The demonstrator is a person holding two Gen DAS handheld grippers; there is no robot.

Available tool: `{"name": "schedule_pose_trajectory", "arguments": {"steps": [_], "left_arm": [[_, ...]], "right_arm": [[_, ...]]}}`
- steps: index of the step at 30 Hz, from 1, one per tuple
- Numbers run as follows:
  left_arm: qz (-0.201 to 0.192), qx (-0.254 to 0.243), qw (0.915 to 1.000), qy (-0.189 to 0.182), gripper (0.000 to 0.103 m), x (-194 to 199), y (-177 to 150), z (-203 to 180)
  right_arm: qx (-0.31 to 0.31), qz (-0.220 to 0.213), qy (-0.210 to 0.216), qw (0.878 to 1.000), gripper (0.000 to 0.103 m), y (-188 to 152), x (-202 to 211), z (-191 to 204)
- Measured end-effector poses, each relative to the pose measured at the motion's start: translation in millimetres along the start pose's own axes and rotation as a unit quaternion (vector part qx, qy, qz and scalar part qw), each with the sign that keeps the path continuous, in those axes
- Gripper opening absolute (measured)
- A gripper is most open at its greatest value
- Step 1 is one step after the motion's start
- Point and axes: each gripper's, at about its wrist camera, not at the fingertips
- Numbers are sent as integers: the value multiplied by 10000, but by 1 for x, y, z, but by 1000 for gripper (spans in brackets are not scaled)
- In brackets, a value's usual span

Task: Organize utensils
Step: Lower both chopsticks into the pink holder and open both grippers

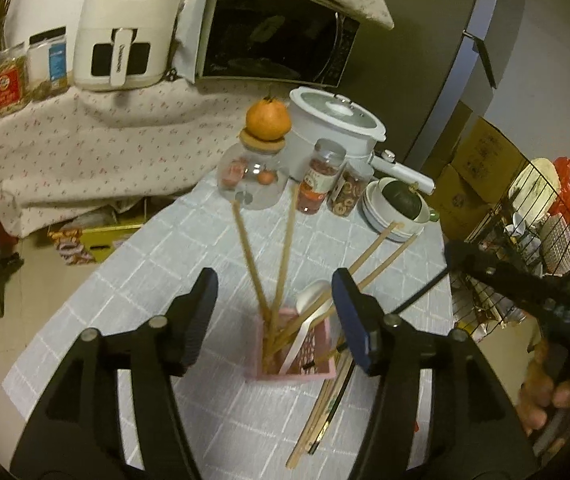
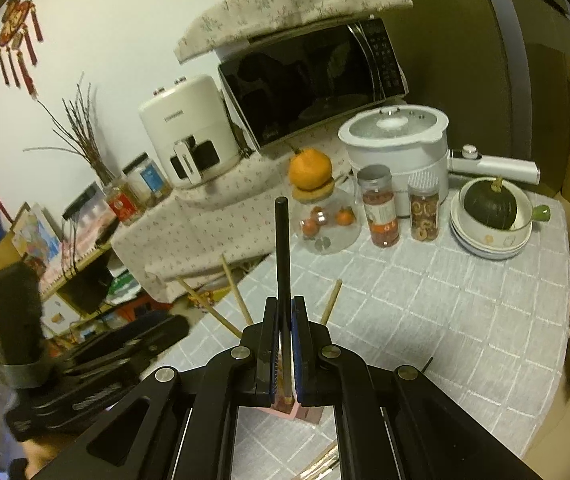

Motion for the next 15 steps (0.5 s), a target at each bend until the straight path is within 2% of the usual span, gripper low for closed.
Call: {"name": "schedule_pose_trajectory", "arguments": {"steps": [5,11,13,15], "left_arm": [[259,-44,9996,128,69,-5,-7,4],[550,47,9979,352,77,-10,-11,9],[595,64,9974,404,80,-9,-13,10],[631,89,9969,465,82,-8,-14,9]], "right_arm": [[-107,351,-96,9993,6,-7,-23,-3],[-305,467,-112,9984,9,-7,-31,-6],[-313,408,-98,9986,14,-5,-26,-5],[-327,352,-85,9988,27,-2,-20,-5]]}}
Point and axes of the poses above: each gripper's, at about its wrist camera, not at the fingertips, and x roughly against the way its jaws point, z to its left, y to its top, and after that the axes turned 9 degrees about y, right-handed
